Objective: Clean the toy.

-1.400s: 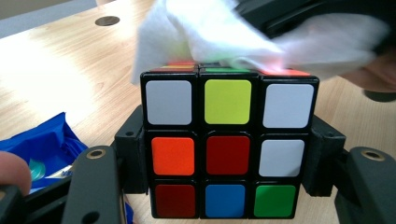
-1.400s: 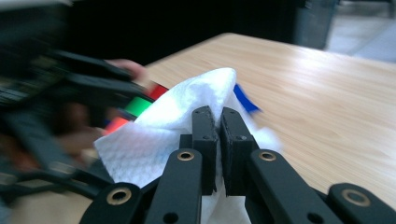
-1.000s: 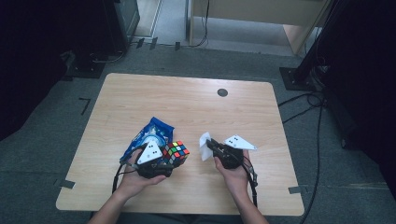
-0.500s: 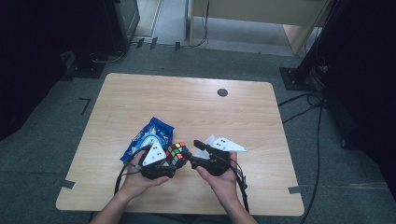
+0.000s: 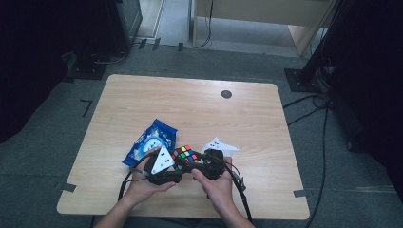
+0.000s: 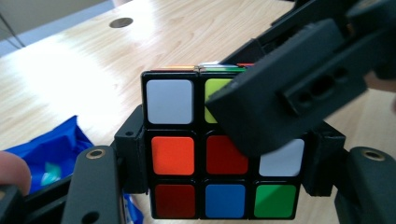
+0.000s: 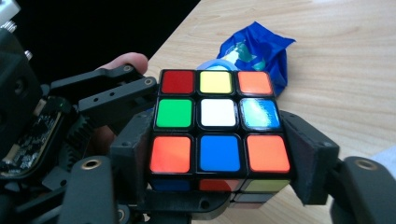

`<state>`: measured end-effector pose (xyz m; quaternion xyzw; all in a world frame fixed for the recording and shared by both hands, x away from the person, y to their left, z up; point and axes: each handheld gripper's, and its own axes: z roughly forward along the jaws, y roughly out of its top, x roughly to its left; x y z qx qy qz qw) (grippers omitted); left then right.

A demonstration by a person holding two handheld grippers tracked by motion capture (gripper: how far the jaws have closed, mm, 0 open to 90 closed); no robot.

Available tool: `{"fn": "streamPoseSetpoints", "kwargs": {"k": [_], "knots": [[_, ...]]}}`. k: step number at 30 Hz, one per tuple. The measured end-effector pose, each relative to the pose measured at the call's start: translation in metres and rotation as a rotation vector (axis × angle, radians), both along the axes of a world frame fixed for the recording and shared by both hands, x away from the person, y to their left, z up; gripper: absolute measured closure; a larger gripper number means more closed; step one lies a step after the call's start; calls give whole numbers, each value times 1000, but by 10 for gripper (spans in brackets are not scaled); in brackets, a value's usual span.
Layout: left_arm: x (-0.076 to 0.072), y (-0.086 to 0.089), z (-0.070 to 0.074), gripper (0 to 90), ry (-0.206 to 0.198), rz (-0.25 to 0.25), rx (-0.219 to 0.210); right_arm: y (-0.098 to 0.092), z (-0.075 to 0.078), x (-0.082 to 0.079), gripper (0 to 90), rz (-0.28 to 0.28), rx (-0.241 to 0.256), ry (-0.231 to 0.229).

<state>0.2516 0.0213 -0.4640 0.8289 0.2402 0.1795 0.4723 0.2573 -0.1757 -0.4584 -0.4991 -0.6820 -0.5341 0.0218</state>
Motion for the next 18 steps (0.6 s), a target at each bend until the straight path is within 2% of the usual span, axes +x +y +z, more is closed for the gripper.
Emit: {"fn": "streamPoseSetpoints", "kwargs": {"k": [7, 10, 13, 16, 18], "knots": [[0, 0, 0, 333, 1, 4, -13, -6, -2, 1, 344, -19, 69, 38], [0, 1, -2, 315, -4, 4, 3, -14, 2, 2, 344, -57, 106, 19], [0, 0, -3, 320, -13, 2, 2, -26, 7, 3, 344, -91, 177, 15], [-2, -1, -2, 320, -27, 3, -22, -31, 7, 3, 344, -102, 222, 29], [-1, 0, 0, 321, -31, 16, -43, -30, 5, 3, 344, -101, 231, 38]]}}
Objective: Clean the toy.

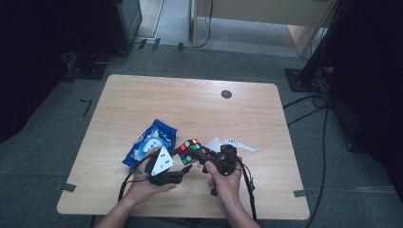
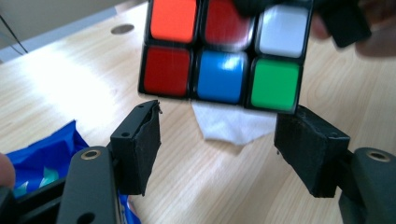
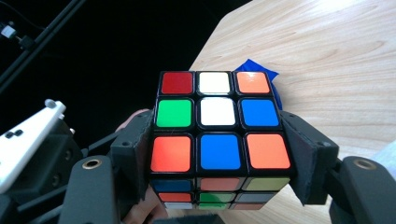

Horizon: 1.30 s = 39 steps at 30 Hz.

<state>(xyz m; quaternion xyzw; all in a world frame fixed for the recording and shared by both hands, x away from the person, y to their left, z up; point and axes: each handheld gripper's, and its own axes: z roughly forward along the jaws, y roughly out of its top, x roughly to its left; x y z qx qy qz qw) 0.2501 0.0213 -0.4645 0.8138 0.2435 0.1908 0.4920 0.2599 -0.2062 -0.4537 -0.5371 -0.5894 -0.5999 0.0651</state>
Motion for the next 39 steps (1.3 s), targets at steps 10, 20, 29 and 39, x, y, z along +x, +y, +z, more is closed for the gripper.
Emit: {"fn": "streamPoseSetpoints", "kwargs": {"k": [10, 20, 29, 39], "knots": [[-1, 0, 0, 311, -1, -1, -29, 5, -8, 2, 343, 34, 55, 74], [-2, 4, 2, 342, -26, -1, -30, 4, -7, 4, 332, 69, 42, 21], [14, 25, 6, 342, 43, 68, -62, -20, 4, 5, 360, 19, -92, -255], [23, 42, 25, 342, 133, 83, -149, -9, -1, -9, 481, 119, -438, -662]]}}
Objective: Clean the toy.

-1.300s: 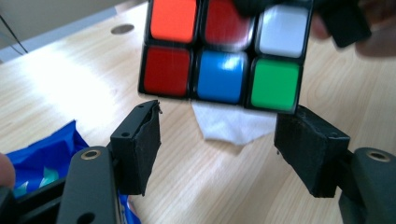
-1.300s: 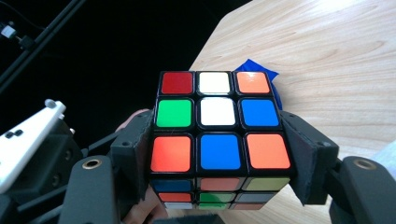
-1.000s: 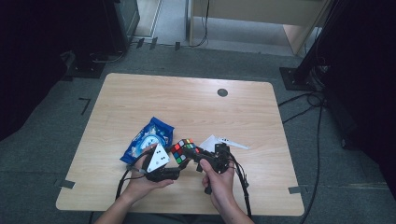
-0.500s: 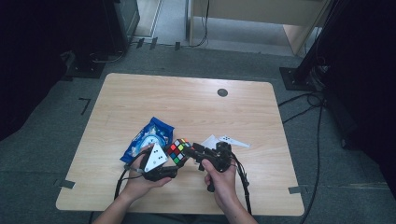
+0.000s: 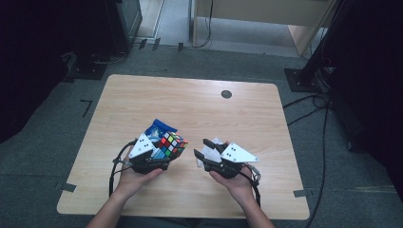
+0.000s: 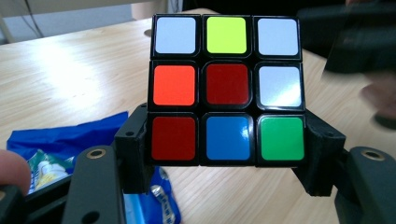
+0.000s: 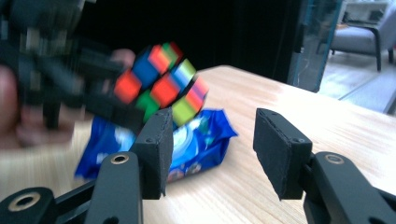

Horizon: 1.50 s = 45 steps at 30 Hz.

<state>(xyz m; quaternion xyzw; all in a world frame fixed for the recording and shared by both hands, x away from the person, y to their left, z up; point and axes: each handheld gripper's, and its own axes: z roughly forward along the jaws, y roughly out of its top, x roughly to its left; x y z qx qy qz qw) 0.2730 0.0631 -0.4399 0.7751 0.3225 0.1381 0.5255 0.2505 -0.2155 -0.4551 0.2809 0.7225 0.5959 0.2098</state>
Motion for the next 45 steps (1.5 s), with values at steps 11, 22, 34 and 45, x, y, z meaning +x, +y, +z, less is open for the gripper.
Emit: {"fn": "streamPoseSetpoints", "kwargs": {"k": [11, 22, 34, 45], "knots": [[2, -2, 2, 341, 57, -35, 18, 42, -16, -13, 231, 29, -359, -244], [-1, -11, 3, 341, 95, -86, 15, 62, -24, -14, 345, -74, -401, -338], [0, -14, 2, 328, 104, -53, -20, 75, -27, -23, 350, -197, -83, -34], [4, -2, 4, 338, 143, -69, -47, 72, -38, -21, 323, -164, -360, -181]]}}
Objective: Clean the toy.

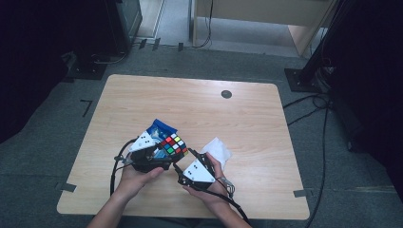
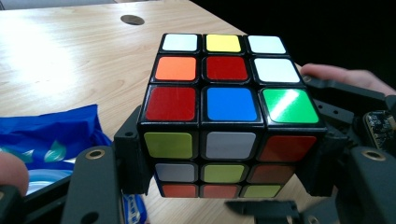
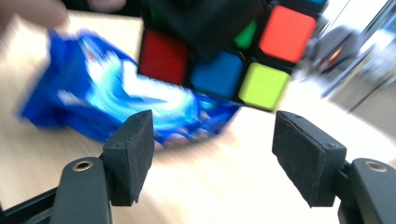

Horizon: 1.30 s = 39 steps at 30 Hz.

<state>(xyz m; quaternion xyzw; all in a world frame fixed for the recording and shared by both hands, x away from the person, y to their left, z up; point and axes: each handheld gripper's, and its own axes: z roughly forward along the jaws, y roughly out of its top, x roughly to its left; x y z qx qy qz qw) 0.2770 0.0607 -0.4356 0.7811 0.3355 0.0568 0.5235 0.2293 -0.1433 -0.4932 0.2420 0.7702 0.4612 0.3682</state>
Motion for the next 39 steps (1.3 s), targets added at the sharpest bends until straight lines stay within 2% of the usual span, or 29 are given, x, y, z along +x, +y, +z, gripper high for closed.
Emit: {"fn": "streamPoseSetpoints", "kwargs": {"k": [1, 4, 5, 7, 8, 10, 13, 15, 17, 19, 23, 24, 26, 28, 29, 30, 32, 35, 36, 38, 39], "knots": [[0, 0, 0, 337, 6, -9, 3, -2, 1, 0, 349, 3, -23, -21], [0, -4, -2, 337, 18, -22, 7, -6, 9, -2, 461, 44, -44, -86], [0, -5, -2, 337, 17, -23, 5, -6, 11, -3, 481, 62, -49, -90], [-1, -6, -2, 337, 12, -24, 4, -4, 13, -5, 489, 54, -58, -81], [-1, -6, -2, 337, 11, -24, 2, -5, 14, -5, 505, 49, -37, -60], [-2, -7, -1, 337, 0, -12, -3, -5, 15, -5, 509, 40, 35, 3], [-4, -11, -2, 336, -16, 10, 14, -3, 15, -5, 511, 5, 127, 87], [-5, -13, -5, 335, -17, 21, 25, -2, 14, -5, 513, -15, 198, 165], [-5, -14, -6, 333, -13, 24, 23, -1, 14, -5, 514, -37, 244, 226], [-5, -15, -7, 331, -14, 22, 22, 0, 14, -7, 516, -55, 285, 266], [-6, -15, -7, 329, -13, 21, 14, -1, 16, -9, 540, -62, 336, 315], [-6, -15, -7, 329, -12, 21, 12, -1, 16, -9, 540, -62, 335, 315], [-7, -14, -6, 332, -35, 22, 16, -2, 16, -8, 539, -46, 324, 301], [-8, -13, -5, 335, -45, 27, 17, -5, 17, -5, 482, 14, 301, 293], [-7, -11, -5, 336, -37, 29, 6, -7, 17, -3, 450, 35, 288, 297], [-5, -9, -5, 336, -32, 28, 3, -10, 18, -1, 424, 42, 253, 302], [-3, -4, -5, 336, -31, 41, 1, -19, 17, 1, 397, 2, 211, 291], [0, 2, -6, 336, -27, 57, -3, -47, 16, 13, 397, -97, 210, 316], [0, 3, -6, 336, -28, 60, -2, -59, 15, 19, 399, -140, 194, 326], [1, 4, -6, 336, -28, 60, -1, -74, 12, 28, 409, -190, 164, 337], [1, 4, -6, 336, -31, 59, 1, -82, 9, 32, 412, -208, 169, 354]]}}
